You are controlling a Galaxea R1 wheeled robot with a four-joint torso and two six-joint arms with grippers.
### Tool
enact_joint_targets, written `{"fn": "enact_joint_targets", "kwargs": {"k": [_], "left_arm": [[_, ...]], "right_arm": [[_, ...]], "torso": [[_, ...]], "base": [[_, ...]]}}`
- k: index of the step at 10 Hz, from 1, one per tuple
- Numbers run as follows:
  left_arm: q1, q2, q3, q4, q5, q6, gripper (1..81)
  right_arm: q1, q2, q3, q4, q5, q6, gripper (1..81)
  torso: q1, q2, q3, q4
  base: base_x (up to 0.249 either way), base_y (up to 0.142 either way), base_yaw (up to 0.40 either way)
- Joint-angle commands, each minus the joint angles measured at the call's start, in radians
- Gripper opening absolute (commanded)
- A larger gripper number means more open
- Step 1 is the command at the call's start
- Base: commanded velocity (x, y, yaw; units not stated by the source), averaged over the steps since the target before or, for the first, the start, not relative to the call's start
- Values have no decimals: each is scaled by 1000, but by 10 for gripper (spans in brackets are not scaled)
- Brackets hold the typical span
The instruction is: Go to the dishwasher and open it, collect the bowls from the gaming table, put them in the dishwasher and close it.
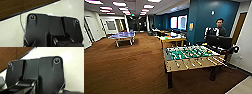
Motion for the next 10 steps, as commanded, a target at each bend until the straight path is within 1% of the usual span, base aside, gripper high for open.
{"fn": "enact_joint_targets", "kwargs": {"k": [1, 9, 10], "left_arm": [[-55, -4, -4, 7, 50, 5, 811], [-52, -4, -5, 5, 52, 5, 811], [-52, -5, -5, 4, 52, 5, 811]], "right_arm": [[50, 0, -1, 4, -52, -1, 811], [49, 0, 2, 4, -52, -1, 811], [49, 0, 2, 2, -52, -1, 811]], "torso": [[0, 0, 0, 0], [0, 0, 0, 0], [0, 0, 0, 0]], "base": [[0, 0, 356], [0, 0, 356], [0, 252, 0]]}}
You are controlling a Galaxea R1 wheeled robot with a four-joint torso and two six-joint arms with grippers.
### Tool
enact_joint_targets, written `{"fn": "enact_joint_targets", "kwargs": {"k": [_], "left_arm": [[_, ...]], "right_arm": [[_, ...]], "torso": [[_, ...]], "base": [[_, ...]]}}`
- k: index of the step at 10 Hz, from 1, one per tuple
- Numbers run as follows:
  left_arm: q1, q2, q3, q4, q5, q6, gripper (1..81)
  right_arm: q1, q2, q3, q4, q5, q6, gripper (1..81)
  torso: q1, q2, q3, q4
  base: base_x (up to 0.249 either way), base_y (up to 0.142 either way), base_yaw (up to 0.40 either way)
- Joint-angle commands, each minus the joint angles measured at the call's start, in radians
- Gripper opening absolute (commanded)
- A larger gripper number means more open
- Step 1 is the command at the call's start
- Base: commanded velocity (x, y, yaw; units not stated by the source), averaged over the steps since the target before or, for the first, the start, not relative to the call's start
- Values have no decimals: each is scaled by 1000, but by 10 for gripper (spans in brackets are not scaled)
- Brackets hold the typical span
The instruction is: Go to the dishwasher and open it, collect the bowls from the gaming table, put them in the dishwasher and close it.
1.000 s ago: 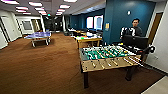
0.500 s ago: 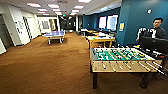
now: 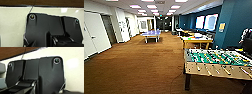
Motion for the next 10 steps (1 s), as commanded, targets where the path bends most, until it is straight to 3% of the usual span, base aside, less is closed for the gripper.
{"fn": "enact_joint_targets", "kwargs": {"k": [1, 2, 10], "left_arm": [[-55, -9, -5, 2, 49, 5, 811], [-55, -9, -5, -1, 48, 5, 811], [-55, -9, -5, 4, 48, 5, 811]], "right_arm": [[50, -1, 2, 2, -56, -1, 811], [50, -1, 2, 1, -56, -1, 811], [50, -1, 2, 2, -56, -1, 811]], "torso": [[0, 0, 0, 0], [0, 0, 0, 0], [0, 0, 0, 0]], "base": [[0, 232, 0], [0, 123, 0], [0, 0, 0]]}}
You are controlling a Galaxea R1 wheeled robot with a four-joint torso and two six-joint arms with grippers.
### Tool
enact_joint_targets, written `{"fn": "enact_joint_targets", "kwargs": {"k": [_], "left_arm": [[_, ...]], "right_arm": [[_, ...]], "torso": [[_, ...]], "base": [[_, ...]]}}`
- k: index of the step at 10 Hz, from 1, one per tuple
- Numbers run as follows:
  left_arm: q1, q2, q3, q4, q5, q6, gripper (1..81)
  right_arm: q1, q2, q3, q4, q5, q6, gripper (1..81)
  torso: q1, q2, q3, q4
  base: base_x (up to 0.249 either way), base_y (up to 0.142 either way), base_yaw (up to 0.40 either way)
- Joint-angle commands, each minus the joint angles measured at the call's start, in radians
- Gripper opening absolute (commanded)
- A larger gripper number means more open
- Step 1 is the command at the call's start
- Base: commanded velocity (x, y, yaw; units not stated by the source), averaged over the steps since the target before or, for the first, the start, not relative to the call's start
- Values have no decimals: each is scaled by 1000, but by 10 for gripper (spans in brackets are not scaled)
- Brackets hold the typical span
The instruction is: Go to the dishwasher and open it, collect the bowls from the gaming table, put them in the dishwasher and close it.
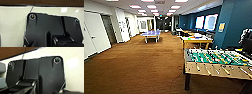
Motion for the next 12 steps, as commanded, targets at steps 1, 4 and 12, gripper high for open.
{"fn": "enact_joint_targets", "kwargs": {"k": [1, 4, 12], "left_arm": [[-56, -5, -4, 3, 47, 5, 811], [-56, -5, -4, 3, 46, 5, 811], [-53, -6, -4, 1, 46, 5, 811]], "right_arm": [[53, -1, -1, 4, -56, -1, 811], [52, 0, 1, 4, -56, -1, 811], [49, 0, 1, 4, -47, -1, 811]], "torso": [[0, 0, 0, 0], [0, 0, 0, 0], [-2, 0, 0, 0]], "base": [[0, 0, 0], [25, 0, 0], [104, 0, 0]]}}
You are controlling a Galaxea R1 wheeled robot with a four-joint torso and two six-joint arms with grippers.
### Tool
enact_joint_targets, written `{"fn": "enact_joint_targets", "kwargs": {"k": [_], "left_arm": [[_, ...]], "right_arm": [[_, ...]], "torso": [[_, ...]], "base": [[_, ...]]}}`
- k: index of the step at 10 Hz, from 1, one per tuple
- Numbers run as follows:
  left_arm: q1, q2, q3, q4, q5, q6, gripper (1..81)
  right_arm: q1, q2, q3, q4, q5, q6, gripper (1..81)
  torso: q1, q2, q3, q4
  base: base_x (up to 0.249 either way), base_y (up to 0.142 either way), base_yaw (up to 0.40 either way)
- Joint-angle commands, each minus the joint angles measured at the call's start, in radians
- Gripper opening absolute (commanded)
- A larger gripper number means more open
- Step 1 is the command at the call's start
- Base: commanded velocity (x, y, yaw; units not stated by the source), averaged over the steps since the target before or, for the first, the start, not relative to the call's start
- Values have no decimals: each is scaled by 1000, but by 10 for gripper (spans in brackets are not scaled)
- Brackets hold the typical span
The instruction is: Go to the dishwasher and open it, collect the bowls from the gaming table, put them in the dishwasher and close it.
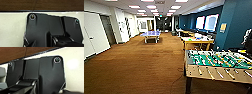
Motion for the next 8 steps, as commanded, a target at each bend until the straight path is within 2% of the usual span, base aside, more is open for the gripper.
{"fn": "enact_joint_targets", "kwargs": {"k": [1, 8], "left_arm": [[-55, -7, -4, 1, 48, 5, 811], [-55, -5, -4, 1, 48, 5, 811]], "right_arm": [[54, 0, 1, 3, -51, -1, 811], [54, 3, 1, -2, -51, -1, 811]], "torso": [[0, 0, 0, 0], [0, 0, 0, 0]], "base": [[113, 0, 0], [114, 0, 0]]}}
